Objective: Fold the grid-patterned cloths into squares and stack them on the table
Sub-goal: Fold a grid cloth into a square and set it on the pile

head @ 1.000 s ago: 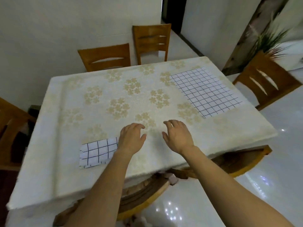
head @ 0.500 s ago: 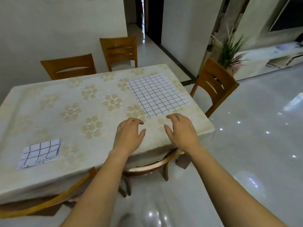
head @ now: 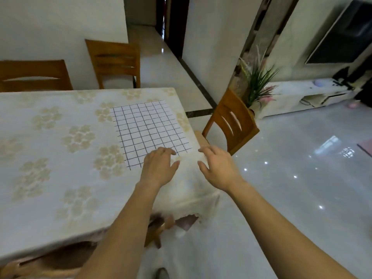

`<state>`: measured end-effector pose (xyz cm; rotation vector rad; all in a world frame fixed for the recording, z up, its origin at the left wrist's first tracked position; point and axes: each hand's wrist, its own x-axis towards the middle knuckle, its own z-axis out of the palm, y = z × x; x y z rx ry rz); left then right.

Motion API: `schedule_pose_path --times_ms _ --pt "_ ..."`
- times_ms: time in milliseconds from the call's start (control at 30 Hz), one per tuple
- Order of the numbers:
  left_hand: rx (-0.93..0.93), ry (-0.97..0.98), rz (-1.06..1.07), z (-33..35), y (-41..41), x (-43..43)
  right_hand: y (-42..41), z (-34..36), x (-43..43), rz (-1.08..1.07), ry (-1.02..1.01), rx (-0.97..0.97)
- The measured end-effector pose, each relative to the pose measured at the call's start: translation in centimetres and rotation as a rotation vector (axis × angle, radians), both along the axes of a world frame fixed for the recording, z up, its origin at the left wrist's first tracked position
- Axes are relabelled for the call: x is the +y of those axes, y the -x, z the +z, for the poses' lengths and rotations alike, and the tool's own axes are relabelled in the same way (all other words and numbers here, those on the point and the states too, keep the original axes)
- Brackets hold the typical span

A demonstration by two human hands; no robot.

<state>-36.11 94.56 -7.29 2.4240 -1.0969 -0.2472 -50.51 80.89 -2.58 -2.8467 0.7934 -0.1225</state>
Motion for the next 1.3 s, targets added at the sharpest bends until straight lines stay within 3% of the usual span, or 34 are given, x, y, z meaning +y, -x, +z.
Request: schedule_pose_path --times_ms 133,467,733,933,1300 --pt "0.004 0.003 -0.020 1.0 -0.1 -7.2 -0.6 1.8 -7.9 -0.002 -0.022 -0.022" --pt "-0.097 -0.075 0.181 -0.7 0.2 -19.7 -2.2 -2.1 -23.9 0.207 -0.187 -0.052" --pt "-0.066 -0.114 0.479 1.3 4.8 -31.1 -1.1 -2.1 -40.3 0.405 -0.235 -0.082" --pt "-0.034 -0.133 0.644 1.3 3.5 -38.1 -6.5 -1.8 -47.6 0.571 -0.246 -0.122" --pt "0.009 -0.025 0.859 -0.4 -6.7 -50.1 -21.6 -1.0 -58.9 0.838 -0.124 -0.035"
